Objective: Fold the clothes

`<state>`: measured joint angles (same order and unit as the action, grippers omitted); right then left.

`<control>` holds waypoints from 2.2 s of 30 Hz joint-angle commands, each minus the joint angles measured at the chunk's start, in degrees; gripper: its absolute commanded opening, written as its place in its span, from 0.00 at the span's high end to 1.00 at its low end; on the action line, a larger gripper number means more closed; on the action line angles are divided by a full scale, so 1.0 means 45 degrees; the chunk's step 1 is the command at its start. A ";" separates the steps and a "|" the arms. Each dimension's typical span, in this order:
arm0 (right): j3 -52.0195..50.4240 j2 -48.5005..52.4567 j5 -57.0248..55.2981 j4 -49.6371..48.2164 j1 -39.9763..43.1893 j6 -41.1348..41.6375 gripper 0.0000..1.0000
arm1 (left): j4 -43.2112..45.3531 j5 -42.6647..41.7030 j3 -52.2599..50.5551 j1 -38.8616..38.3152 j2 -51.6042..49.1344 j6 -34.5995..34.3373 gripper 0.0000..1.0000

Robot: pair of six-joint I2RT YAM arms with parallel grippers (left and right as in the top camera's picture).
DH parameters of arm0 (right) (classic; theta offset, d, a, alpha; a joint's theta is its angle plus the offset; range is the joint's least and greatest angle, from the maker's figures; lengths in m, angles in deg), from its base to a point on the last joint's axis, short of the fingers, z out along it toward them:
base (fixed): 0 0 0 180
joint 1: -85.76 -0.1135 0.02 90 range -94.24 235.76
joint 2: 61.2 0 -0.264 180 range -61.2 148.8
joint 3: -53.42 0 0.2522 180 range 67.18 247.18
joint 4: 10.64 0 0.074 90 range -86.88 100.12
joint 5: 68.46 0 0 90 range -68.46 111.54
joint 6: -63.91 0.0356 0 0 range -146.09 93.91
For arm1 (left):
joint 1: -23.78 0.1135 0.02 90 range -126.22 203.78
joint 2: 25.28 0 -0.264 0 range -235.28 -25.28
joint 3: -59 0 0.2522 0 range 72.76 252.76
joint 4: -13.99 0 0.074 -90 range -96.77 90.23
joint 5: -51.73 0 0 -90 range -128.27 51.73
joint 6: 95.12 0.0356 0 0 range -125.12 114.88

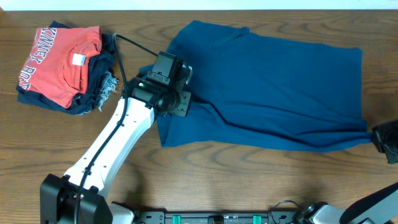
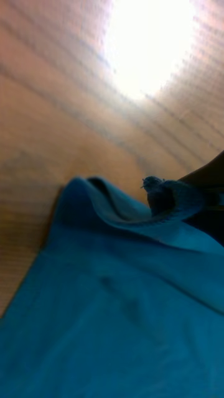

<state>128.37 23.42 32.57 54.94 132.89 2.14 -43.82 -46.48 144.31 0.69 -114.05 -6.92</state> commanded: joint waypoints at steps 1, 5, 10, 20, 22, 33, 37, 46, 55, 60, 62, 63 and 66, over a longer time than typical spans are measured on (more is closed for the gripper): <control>0.0155 0.0573 -0.0019 -0.0301 -0.0500 0.0743 0.99 | 0.0505 0.1180 0.0253 0.0005 0.0010 0.0330 0.94; 0.0155 0.1316 0.0029 -0.1141 -0.0981 0.1020 0.99 | 0.1540 0.1802 0.0253 0.0005 0.0010 0.0505 0.94; 0.0155 0.2050 0.0325 -0.2467 -0.1496 0.1010 0.99 | 0.2783 0.1817 0.0248 0.0010 -0.0034 0.0505 0.94; 0.0155 0.2691 0.1005 -0.4702 -0.1851 0.0991 0.99 | 0.3954 0.2759 0.0248 0.0010 -0.0641 0.0782 0.94; 0.0155 0.2691 0.1341 -0.5236 -0.1851 0.1001 0.99 | 0.4133 0.3133 0.0248 0.0010 -0.0763 0.0787 0.94; 0.0155 0.2691 0.1457 -0.6494 -0.1846 0.0758 0.99 | 0.4571 0.3657 0.0248 0.0491 -0.1307 0.0777 0.94; 0.0155 0.2691 0.2016 -0.7159 -0.1817 0.0350 0.99 | 0.4469 0.3657 0.0248 0.0733 -0.1321 0.0767 0.94; 0.0136 0.2696 0.2356 -0.7242 -0.1826 0.0097 0.94 | 0.4405 0.3633 0.0248 0.0831 -0.1350 0.0685 0.94; 0.0136 0.3177 0.2200 -0.7363 -0.2030 0.0097 0.92 | 0.5013 0.2871 0.0248 0.0816 -0.1957 0.0685 0.94; 0.0136 0.3891 0.2215 -0.8019 -0.2147 0.0092 0.60 | 0.5853 0.2885 0.0248 0.0855 -0.2662 0.0699 0.76; 0.0136 0.4017 0.2210 -0.7995 -0.2132 0.0015 0.47 | 0.6081 0.2890 0.0248 0.0933 -0.2803 0.0733 0.49; 0.0136 0.4027 0.2225 -0.7990 -0.2118 -0.0223 0.44 | 0.6096 0.2948 0.0248 0.0981 -0.2803 0.0733 0.42; 0.0141 0.3827 0.2375 -0.7757 -0.1982 -0.1375 0.34 | 0.5853 0.3075 0.0257 0.1141 -0.2633 0.0738 0.31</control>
<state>128.37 41.30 42.60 19.59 123.82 1.09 -17.00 -33.56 144.31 4.75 -126.60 -3.51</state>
